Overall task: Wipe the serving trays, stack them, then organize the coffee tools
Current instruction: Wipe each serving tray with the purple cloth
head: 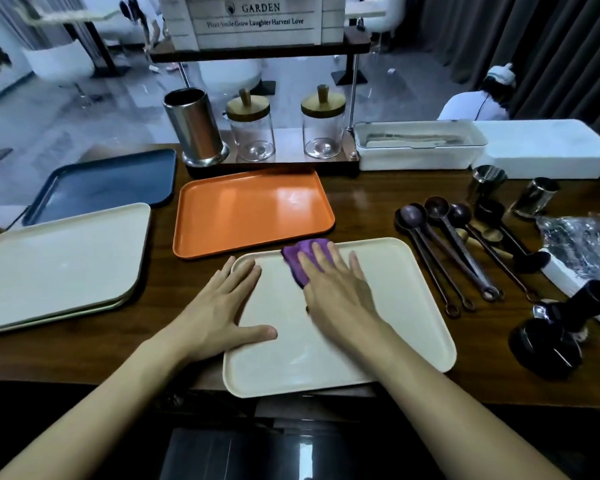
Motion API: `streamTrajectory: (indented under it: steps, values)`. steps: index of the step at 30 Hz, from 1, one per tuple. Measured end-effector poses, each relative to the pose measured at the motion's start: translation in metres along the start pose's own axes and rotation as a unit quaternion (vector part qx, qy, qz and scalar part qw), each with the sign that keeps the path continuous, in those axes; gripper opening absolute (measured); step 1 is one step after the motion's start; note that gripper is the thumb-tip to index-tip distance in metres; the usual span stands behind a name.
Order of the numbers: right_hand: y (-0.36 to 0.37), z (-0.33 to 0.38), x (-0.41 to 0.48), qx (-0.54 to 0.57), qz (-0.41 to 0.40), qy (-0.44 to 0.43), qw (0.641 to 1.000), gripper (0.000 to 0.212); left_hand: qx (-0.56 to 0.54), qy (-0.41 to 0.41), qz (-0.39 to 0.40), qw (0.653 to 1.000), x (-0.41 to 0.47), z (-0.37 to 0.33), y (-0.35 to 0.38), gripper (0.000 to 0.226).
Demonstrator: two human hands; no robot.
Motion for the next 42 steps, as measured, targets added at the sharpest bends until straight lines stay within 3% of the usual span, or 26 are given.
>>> streamTrajectory:
  steps: [8,11,13,17,21,27,33,42]
  values:
    - [-0.017,-0.094,-0.025,-0.033,-0.042,0.131,0.990,0.069,0.034,0.002,0.007,0.999,-0.001,-0.002,0.000,0.120]
    - [-0.017,-0.091,-0.026,-0.016,-0.044,0.132,0.990,0.067,0.115,-0.004,0.015,0.993,-0.001,-0.007,-0.005,0.119]
    - [-0.016,-0.089,-0.025,-0.007,-0.046,0.137,0.990,0.066,0.160,0.036,-0.003,0.986,0.006,-0.025,-0.016,0.115]
    - [-0.019,-0.084,-0.025,0.012,-0.064,0.161,0.985,0.060,0.133,0.152,0.033,0.979,0.036,-0.080,-0.008,0.111]
    - [-0.011,-0.064,-0.044,0.009,-0.079,0.196,0.977,0.058,0.127,0.163,0.045,0.977,0.051,-0.082,0.010,0.116]
    - [0.007,-0.043,-0.109,-0.006,-0.021,0.256,0.967,0.062,0.133,0.175,0.024,0.975,0.051,-0.080,0.013,0.118]
    - [-0.008,-0.058,-0.088,-0.003,-0.012,0.258,0.966,0.057,0.135,0.179,0.038,0.974,0.049,-0.079,0.012,0.120]
    - [-0.022,-0.081,-0.047,-0.012,-0.026,0.184,0.983,0.054,0.137,0.166,0.036,0.976,0.052,-0.077,0.013,0.121]
Point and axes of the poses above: each hand's wrist, its own x-axis towards the middle knuckle, its own y-axis out of the palm, z = x × y, the point moved 5 cm from there along x, towards the middle knuckle, and after that the axes turned 7 degrees about z, right-handed, at the moved point
